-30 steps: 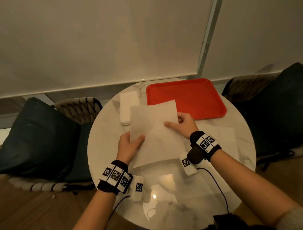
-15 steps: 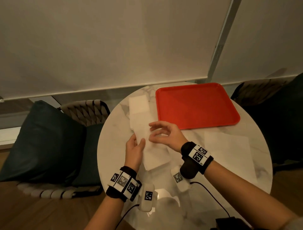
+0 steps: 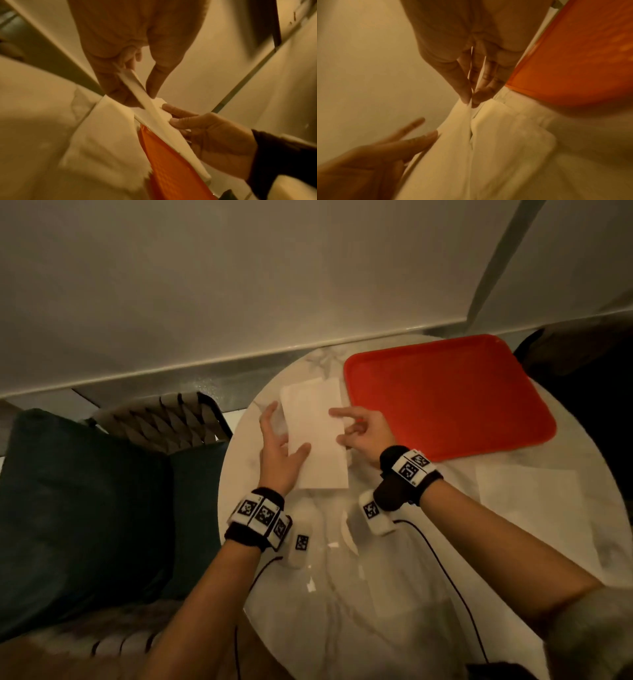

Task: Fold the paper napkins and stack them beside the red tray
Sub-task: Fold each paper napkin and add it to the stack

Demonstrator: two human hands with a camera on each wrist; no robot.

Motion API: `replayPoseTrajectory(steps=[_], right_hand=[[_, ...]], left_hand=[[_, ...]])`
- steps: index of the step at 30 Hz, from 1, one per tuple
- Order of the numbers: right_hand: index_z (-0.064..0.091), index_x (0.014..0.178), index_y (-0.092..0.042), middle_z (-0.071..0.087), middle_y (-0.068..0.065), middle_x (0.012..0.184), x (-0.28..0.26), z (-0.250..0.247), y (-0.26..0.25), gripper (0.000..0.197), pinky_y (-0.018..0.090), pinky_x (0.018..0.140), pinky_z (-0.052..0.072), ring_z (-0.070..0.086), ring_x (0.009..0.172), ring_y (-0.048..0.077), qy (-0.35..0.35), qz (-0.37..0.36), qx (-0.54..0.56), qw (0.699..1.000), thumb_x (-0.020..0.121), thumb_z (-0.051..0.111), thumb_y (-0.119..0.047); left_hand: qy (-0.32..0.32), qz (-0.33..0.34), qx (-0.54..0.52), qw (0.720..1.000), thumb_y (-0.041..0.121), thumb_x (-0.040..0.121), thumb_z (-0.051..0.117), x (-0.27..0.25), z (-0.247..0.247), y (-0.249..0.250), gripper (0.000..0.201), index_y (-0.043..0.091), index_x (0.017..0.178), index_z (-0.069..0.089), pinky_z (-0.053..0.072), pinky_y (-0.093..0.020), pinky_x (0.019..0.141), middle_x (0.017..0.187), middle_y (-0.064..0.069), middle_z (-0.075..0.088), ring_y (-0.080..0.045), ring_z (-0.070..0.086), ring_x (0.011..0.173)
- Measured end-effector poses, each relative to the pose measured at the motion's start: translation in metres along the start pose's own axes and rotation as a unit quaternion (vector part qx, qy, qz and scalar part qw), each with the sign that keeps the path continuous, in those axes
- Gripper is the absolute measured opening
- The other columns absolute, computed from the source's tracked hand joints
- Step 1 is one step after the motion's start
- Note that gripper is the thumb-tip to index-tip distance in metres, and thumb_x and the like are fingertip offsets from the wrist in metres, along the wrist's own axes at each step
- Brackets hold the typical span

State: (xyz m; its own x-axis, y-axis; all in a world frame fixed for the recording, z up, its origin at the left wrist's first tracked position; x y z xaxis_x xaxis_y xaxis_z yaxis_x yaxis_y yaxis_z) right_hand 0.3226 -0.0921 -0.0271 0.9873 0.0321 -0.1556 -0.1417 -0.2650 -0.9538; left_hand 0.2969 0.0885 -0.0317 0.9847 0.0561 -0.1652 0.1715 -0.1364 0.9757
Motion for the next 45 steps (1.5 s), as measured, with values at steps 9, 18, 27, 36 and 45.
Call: replayPoseTrajectory(steps=[9,18,27,36,45], right_hand=[[0.064,0.122,-0.014,0.054,-0.003,0.127,0.071,0.021,0.015,0.05,0.006,0.062,0.042,0.047,0.07,0.007,0.002,-0.027,-0.131,0.991,0.078,0.06,0.01],[0.061,0.125,-0.004,0.054,0.004,0.123,0.079,0.031,0.034,0.049,0.003,0.064,0.04,0.047,0.069,0.009,0.032,-0.039,-0.185,0.982,0.079,0.054,0.012],[0.052,0.135,-0.01,0.039,0.01,0.128,0.07,0.024,0.045,0.053,0.026,0.089,0.044,0.047,0.085,0.015,-0.029,0.002,-0.264,0.964,0.084,0.062,-0.005],[0.059,0.126,-0.019,0.042,0.007,0.124,-0.029,-0.083,0.058,0.044,0.021,0.082,0.043,0.049,0.089,0.014,0.033,0.058,-0.25,0.966,0.083,0.069,-0.014],[0.061,0.123,-0.018,0.045,0.007,0.127,-0.172,-0.198,0.124,0.046,0.03,0.087,0.047,0.055,0.099,0.022,0.067,0.14,-0.311,0.938,0.079,0.072,-0.015]], left_hand=[[-0.014,0.038,0.212,0.976,0.012,0.08,0.075,0.055,0.005,-0.018,0.049,0.009,0.126,0.059,0.047,-0.036,0.095,0.125,-0.01,0.055,-0.028,0.056,0.109],[-0.053,0.024,0.291,0.955,0.015,0.082,0.074,0.072,0.013,-0.042,0.056,0.007,0.134,0.054,0.043,-0.037,0.099,0.126,-0.014,0.049,-0.035,0.055,0.106],[-0.049,-0.033,0.378,0.924,0.029,0.091,0.063,0.057,0.013,-0.046,0.059,0.025,0.145,0.039,0.039,-0.035,0.101,0.128,-0.012,0.033,-0.029,0.049,0.111],[-0.078,0.134,0.442,0.883,0.019,0.083,0.063,-0.052,0.086,-0.027,0.037,0.019,0.12,0.06,0.041,-0.043,0.091,0.122,-0.008,0.05,-0.029,0.047,0.113],[-0.269,0.179,0.425,0.846,0.033,0.091,0.056,-0.179,0.205,-0.062,0.034,0.019,0.122,0.058,0.036,-0.036,0.092,0.123,0.0,0.051,-0.022,0.045,0.116]])
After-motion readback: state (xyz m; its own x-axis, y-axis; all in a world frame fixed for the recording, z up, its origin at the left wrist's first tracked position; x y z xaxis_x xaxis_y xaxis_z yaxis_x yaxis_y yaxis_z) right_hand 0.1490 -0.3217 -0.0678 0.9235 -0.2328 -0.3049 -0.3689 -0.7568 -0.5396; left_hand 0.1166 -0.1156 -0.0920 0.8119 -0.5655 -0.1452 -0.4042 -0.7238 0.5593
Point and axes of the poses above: each hand's wrist, its own x-axis towards the middle knuckle, its own z-axis out of the palm, y = z × x, the point moved 7 cm from there along x, towards the middle knuckle
